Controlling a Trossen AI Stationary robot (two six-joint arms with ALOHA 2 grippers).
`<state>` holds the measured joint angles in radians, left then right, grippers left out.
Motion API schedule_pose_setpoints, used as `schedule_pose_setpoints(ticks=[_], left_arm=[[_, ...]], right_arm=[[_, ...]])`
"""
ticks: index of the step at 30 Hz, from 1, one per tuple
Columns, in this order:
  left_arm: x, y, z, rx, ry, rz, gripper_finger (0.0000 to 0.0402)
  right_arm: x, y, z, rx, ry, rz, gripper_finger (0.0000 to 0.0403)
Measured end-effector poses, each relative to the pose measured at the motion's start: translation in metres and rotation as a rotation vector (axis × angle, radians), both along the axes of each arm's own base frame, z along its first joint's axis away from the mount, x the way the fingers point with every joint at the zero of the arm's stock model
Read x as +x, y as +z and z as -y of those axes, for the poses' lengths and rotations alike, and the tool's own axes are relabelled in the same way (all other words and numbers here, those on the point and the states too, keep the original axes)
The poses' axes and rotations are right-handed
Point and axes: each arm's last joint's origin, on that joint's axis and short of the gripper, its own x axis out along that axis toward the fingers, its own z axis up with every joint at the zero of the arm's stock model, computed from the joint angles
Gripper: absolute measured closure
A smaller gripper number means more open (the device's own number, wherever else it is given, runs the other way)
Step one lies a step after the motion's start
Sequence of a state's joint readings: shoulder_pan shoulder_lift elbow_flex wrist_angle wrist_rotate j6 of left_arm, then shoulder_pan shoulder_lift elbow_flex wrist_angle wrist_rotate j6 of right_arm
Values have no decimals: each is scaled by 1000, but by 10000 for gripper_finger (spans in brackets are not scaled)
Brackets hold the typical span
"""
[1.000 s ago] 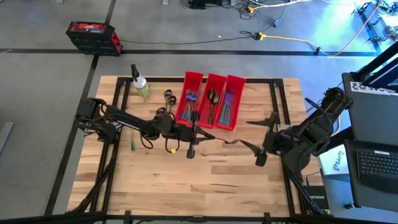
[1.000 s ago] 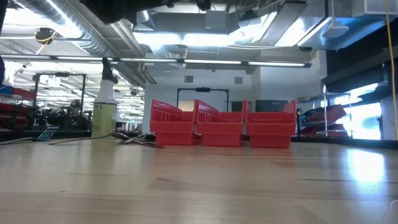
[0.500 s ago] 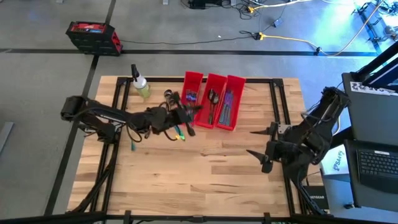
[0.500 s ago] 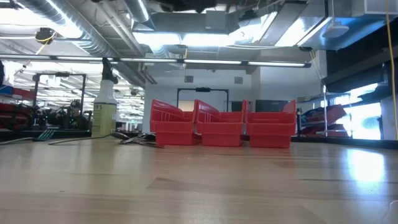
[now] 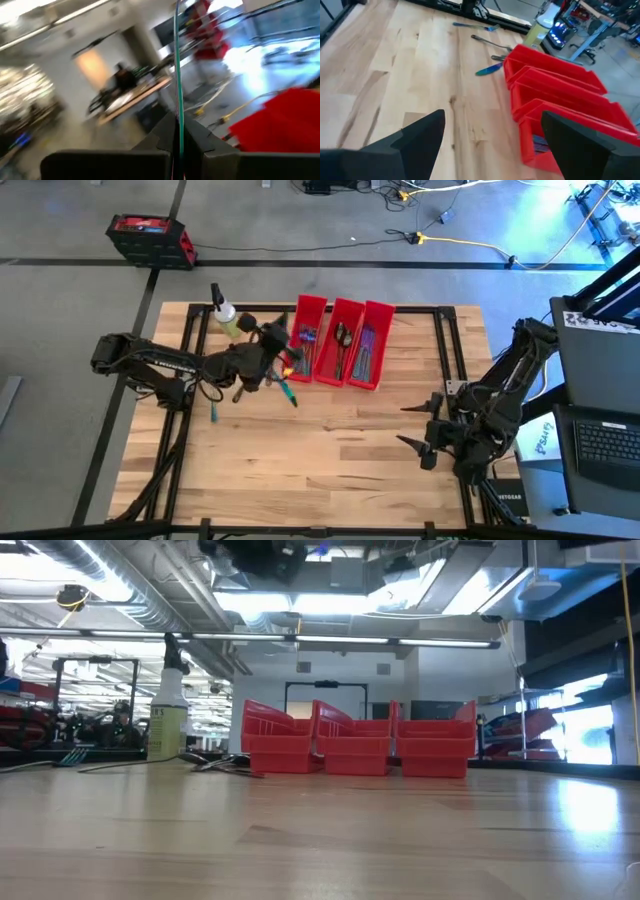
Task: Sort silverware
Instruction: Put the blue fork into the left red silverware bin
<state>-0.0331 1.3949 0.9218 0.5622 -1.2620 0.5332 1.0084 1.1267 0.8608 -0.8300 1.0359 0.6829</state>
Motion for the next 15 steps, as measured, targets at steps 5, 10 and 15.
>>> schedule_pose_setpoints(ticks=[5, 10, 15], left_arm=[[-3, -9, -8, -27, 179, -6, 402], [0, -19, -9, -13, 317, -84, 401], [6, -22, -9, -4, 337, -132, 401]], right_arm=[[1, -5, -3, 40, 12, 7, 89], [1, -5, -3, 18, 27, -5, 89], [1, -6, -3, 25, 44, -32, 89]])
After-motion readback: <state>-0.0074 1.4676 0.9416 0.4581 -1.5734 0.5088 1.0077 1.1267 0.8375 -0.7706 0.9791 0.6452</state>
